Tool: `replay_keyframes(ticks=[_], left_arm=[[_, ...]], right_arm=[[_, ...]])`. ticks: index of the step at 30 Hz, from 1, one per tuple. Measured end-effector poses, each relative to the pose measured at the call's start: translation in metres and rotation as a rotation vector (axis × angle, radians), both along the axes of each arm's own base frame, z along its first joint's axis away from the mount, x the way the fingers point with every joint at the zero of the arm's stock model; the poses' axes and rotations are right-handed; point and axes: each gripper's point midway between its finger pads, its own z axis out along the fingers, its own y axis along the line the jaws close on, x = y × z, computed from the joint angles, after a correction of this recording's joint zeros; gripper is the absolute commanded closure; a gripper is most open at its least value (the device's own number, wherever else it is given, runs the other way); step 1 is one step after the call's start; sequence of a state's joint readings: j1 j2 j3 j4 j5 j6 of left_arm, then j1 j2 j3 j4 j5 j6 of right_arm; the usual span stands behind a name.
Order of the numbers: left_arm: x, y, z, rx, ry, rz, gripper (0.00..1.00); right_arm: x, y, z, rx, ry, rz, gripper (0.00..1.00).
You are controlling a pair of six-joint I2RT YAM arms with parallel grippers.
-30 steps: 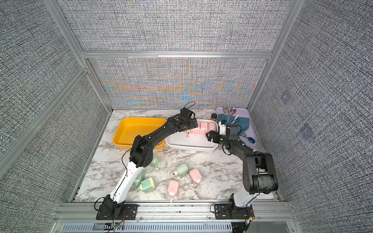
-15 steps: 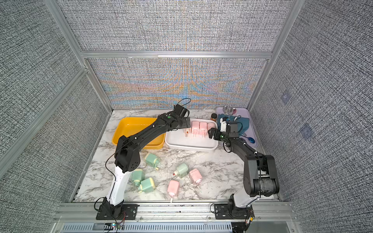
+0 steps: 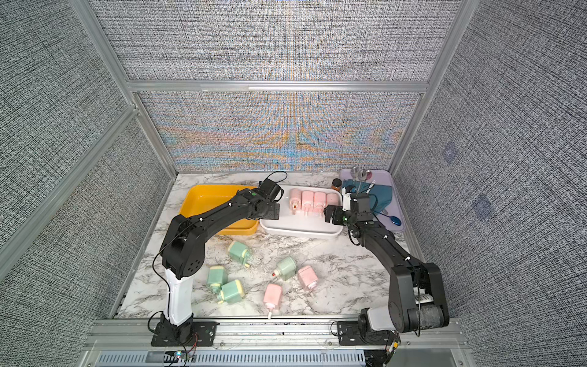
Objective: Place the pencil sharpeners by color into the storage box
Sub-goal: Pick up the pencil sharpener from the center of the board.
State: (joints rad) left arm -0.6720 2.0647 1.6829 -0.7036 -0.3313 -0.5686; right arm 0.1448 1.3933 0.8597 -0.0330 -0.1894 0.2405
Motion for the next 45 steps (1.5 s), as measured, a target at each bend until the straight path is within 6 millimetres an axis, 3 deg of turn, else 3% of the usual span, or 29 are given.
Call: replay_keyframes(ticks=[9, 13, 20, 25, 35, 45], left_arm=[[-0.006, 0.006, -0.02, 0.029, 0.041, 0.012, 0.39], [-0.01, 0.007, -0.023, 0.02, 0.057, 0.025, 0.46], [-0.024, 0.001, -0.021, 0.004, 0.08, 0.03, 0.48], [-0.033, -0.001, -0.024, -0.008, 0.103, 0.038, 0.5], [-0.039, -0.006, -0.023, -0.027, 0.122, 0.026, 0.47], [-0.037, -0.009, 0.014, -0.111, 0.037, 0.019, 0.3]], right_arm=[[-0.032, 0.019, 0.005, 0.004, 0.03, 0.056, 0.01], [-0.048, 0.03, 0.007, 0.001, 0.049, 0.093, 0.02], [-0.089, 0.056, 0.008, 0.017, 0.111, 0.169, 0.02], [-0.126, 0.063, -0.011, 0.009, 0.195, 0.213, 0.02], [-0.188, 0.093, -0.026, -0.006, 0.232, 0.408, 0.04], [-0.216, 0.113, -0.047, -0.11, 0.285, 0.444, 0.08]])
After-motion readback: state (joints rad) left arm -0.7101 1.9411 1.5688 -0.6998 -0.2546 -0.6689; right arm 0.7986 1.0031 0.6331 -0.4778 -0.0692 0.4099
